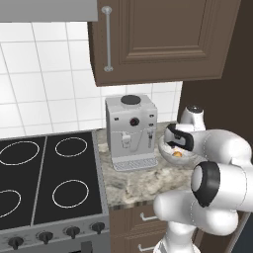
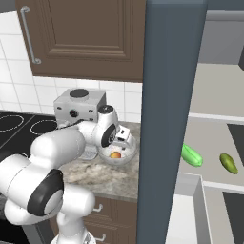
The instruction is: Take the mango, corn, and mango from the freezer and place them in the bowl on the counter.
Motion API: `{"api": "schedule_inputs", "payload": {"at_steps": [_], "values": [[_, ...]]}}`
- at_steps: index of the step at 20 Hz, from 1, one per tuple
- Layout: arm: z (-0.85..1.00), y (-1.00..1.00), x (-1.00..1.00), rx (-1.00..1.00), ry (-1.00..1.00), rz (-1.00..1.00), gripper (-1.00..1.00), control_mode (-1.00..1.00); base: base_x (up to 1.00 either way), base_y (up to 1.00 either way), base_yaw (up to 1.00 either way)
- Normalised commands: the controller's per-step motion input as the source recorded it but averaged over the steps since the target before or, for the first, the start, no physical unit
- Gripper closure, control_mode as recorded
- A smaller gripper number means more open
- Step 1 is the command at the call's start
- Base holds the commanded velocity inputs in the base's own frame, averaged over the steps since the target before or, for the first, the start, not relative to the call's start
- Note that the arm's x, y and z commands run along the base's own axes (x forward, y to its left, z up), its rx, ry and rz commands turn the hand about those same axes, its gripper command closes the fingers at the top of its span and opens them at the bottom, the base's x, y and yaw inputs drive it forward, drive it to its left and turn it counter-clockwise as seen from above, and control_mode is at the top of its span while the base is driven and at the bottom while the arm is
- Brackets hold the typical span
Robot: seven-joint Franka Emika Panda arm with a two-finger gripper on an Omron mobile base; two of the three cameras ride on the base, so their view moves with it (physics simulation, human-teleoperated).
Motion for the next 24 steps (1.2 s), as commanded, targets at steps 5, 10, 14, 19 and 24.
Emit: {"api": "schedule_inputs", "payload": {"at_steps": [5, 10, 14, 19, 24], "values": [[0.49, 0.0, -0.47, -0.01, -0.12, 0.0, -1.0, -1.0, 0.0, 0.0, 0.0], [0.4, 0.06, -0.86, -0.05, -0.11, 0.0, -1.0, -1.0, 0.0, 0.0, 0.0], [0.48, 0.22, -0.83, -0.04, -0.04, 0.0, -1.0, -1.0, 0.0, 0.0, 0.0], [0.62, 0.05, -0.54, 0.0, 0.0, -0.01, -1.0, -1.0, 0.0, 0.0, 0.0], [0.62, 0.05, -0.38, 0.0, 0.0, 0.0, -1.0, -1.0, 0.0, 0.0, 0.0]]}}
